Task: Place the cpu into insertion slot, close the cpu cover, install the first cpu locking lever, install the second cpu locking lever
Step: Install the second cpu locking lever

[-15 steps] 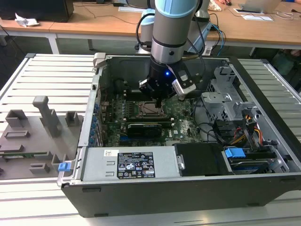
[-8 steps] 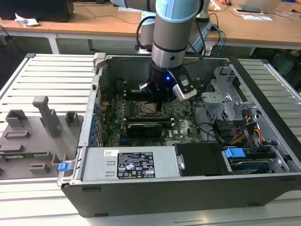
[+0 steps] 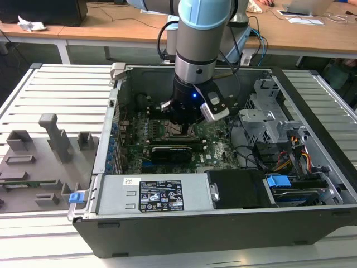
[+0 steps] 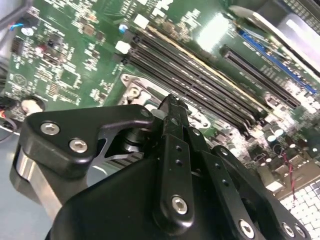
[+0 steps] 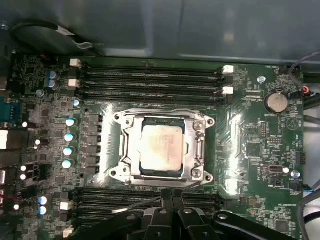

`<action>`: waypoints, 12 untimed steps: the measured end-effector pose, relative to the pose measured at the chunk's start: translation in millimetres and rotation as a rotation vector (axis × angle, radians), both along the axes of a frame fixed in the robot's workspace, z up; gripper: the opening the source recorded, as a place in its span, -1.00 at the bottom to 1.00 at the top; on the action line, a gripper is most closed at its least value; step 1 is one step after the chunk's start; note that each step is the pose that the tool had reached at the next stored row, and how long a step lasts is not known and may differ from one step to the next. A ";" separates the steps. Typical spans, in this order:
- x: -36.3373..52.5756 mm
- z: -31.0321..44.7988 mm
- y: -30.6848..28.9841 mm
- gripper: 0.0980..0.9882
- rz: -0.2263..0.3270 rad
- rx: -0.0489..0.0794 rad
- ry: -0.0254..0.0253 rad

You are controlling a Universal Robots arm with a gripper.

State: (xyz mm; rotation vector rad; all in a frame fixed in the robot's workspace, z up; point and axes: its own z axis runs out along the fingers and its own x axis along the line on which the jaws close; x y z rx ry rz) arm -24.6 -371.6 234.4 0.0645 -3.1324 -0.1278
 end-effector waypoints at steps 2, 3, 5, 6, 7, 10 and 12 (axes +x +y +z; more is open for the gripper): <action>-5.2 -0.3 -0.1 -0.98 0.000 0.000 -0.0001; -6.0 -0.5 -0.2 -0.98 0.000 0.000 0.0000; -8.1 -0.7 -0.2 -0.98 0.000 0.000 0.0000; -8.8 -0.8 -0.2 -0.98 0.000 0.000 0.0000; -8.8 -0.8 -0.2 -0.98 0.000 0.000 0.0000; -8.9 -0.8 -0.2 -0.98 0.000 0.001 0.0000; -8.8 -0.9 -0.2 -0.98 0.000 0.001 -0.0001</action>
